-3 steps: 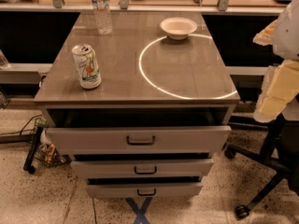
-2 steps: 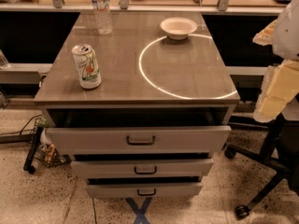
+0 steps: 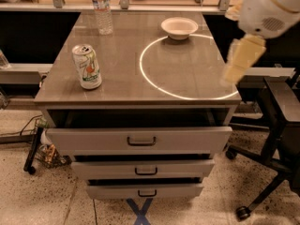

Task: Move paper bowl near water bottle

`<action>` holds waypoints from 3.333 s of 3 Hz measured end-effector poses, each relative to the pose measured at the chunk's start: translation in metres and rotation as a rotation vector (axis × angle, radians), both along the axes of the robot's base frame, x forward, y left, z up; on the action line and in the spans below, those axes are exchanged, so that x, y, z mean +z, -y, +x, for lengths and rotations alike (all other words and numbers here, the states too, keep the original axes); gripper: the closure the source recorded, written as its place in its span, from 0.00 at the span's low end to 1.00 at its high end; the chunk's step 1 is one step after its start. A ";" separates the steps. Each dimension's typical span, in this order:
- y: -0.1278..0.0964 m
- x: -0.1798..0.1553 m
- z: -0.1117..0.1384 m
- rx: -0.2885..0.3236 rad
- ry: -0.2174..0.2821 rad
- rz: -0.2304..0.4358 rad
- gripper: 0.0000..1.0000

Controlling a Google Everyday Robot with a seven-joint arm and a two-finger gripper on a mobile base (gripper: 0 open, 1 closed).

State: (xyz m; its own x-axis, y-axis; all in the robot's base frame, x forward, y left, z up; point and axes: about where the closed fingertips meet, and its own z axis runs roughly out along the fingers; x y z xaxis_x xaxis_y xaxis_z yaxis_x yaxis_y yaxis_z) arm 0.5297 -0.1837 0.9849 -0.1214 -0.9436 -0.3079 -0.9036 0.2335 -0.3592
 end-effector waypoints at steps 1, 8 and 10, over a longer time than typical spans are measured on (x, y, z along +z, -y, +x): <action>-0.024 0.004 0.082 0.044 0.107 0.078 0.00; -0.038 -0.119 0.321 -0.211 0.137 0.318 0.00; -0.051 -0.127 0.335 -0.277 0.084 0.401 0.18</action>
Offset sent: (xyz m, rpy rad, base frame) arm 0.0679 0.0210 0.0021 0.0619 -0.0875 0.0395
